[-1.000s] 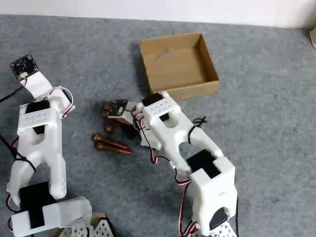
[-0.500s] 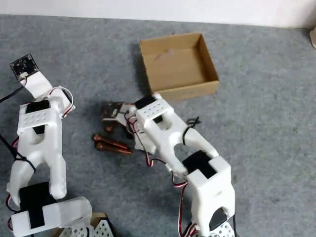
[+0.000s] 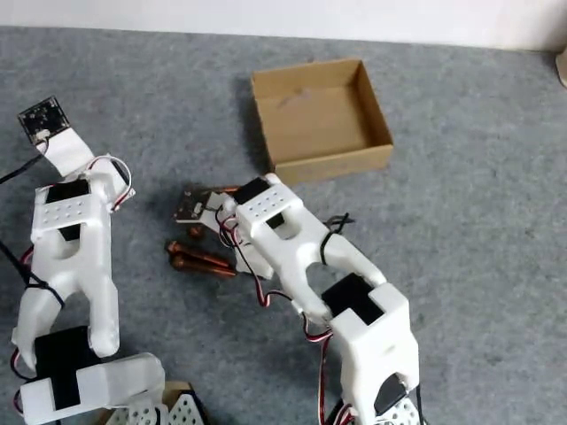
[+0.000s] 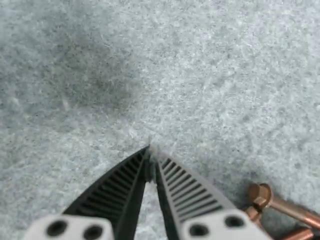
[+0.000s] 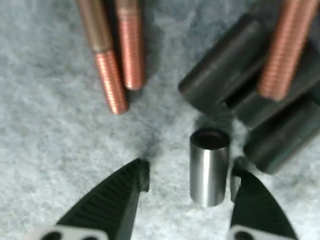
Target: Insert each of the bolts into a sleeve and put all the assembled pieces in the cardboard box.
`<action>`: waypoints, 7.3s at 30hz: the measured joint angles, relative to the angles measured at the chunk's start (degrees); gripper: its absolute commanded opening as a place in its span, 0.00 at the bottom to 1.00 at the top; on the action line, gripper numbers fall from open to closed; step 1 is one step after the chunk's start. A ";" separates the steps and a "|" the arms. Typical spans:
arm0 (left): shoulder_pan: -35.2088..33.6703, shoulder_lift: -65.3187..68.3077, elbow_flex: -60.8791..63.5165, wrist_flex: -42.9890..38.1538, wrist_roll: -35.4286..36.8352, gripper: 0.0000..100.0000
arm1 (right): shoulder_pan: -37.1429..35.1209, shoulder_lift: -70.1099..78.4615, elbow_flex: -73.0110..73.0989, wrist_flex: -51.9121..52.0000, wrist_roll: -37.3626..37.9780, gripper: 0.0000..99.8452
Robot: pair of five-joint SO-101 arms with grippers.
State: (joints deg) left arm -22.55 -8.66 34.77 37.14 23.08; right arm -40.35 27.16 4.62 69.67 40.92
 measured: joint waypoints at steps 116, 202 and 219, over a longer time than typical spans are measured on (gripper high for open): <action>21.36 20.92 -13.10 14.24 40.35 0.01 | 27.78 -61.98 48.70 -5.63 -7.12 0.01; 50.99 -93.89 61.27 -44.40 8.62 0.01 | 1.76 -131.87 81.14 -27.34 -30.33 0.01; 50.55 -93.89 61.27 -37.63 8.62 0.01 | 1.41 -131.87 80.97 -31.30 -30.33 0.00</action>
State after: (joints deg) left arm 28.00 -102.55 96.04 -0.48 31.69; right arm -38.95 -104.70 85.58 38.37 10.59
